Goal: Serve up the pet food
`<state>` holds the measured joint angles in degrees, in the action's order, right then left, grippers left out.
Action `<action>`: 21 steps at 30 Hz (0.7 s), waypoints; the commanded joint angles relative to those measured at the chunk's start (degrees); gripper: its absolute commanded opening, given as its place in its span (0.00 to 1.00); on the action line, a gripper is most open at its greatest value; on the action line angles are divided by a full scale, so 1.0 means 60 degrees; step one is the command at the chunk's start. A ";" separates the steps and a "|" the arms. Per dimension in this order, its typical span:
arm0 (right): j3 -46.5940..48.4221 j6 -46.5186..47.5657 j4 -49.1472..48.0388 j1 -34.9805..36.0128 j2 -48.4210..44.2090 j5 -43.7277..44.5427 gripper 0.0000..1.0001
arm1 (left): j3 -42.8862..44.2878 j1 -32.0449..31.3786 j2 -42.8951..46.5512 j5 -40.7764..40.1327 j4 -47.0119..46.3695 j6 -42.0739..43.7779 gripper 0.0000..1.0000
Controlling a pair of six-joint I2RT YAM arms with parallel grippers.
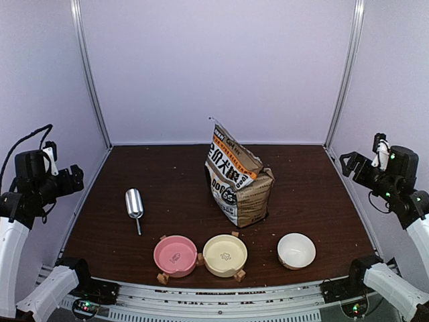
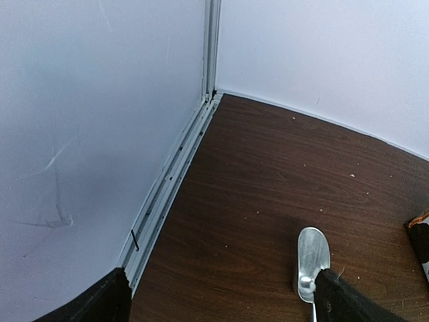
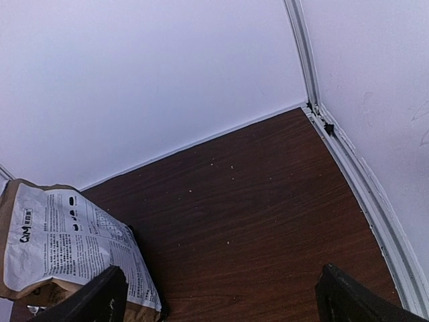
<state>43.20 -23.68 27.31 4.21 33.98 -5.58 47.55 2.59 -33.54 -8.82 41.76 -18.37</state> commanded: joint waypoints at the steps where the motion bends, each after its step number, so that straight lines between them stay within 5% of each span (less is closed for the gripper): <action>1: 0.0588 0.0113 0.0033 -0.0015 0.0187 -0.0783 1.00 | 0.0688 0.0050 0.0058 0.0123 -0.0205 -0.0553 0.98; 8: 0.1492 -0.0399 -0.0457 0.0647 0.1193 -0.1276 0.95 | 0.1474 0.0044 -0.0355 0.0591 -0.1183 -0.0933 0.98; 21: 0.4799 0.0681 0.0271 0.4781 0.4212 0.0817 0.92 | 0.2163 -0.0058 -0.1031 0.2285 -0.0993 -0.0674 0.98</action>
<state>69.23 -21.69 27.18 28.99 58.11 -4.56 60.01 2.55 -40.40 0.12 36.27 -23.03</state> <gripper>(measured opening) 0.918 0.978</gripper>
